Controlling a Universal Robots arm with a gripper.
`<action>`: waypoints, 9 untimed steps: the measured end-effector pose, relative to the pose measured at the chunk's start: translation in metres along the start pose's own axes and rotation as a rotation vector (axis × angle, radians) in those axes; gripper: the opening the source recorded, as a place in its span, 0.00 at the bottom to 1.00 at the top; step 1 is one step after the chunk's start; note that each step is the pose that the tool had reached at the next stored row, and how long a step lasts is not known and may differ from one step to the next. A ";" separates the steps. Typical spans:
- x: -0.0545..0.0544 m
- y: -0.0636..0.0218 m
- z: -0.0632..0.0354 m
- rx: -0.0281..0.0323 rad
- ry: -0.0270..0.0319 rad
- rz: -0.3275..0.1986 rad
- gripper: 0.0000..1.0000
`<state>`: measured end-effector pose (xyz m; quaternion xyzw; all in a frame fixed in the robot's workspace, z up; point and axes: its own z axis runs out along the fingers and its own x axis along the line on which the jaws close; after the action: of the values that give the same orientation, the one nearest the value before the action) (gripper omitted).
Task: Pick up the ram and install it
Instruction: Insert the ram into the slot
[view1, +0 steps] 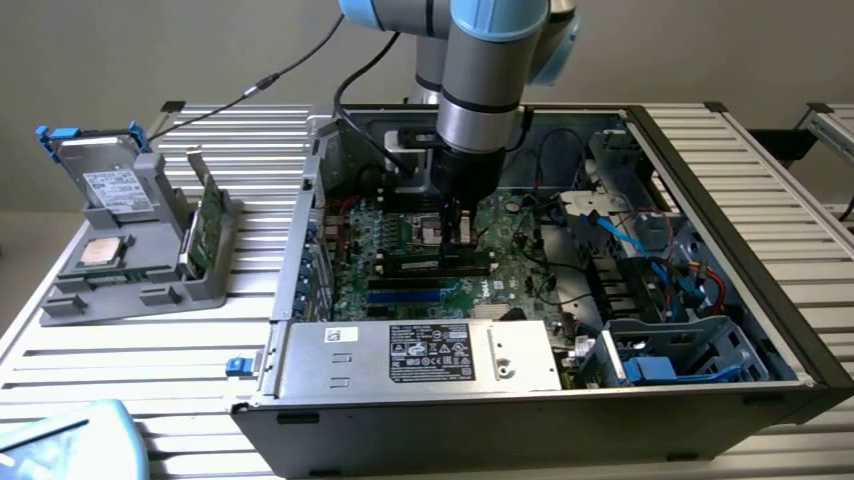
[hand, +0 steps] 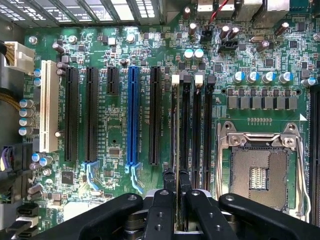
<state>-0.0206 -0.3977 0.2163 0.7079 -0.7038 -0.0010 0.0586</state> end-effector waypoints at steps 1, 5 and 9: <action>0.000 0.0000 0.0002 -0.0001 0.0003 0.000 0.14; 0.000 0.0000 0.0005 -0.0005 0.0000 0.000 0.14; 0.000 -0.0005 0.0007 -0.0099 -0.0006 -0.001 0.14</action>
<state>-0.0201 -0.3975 0.2156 0.7080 -0.7035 -0.0048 0.0619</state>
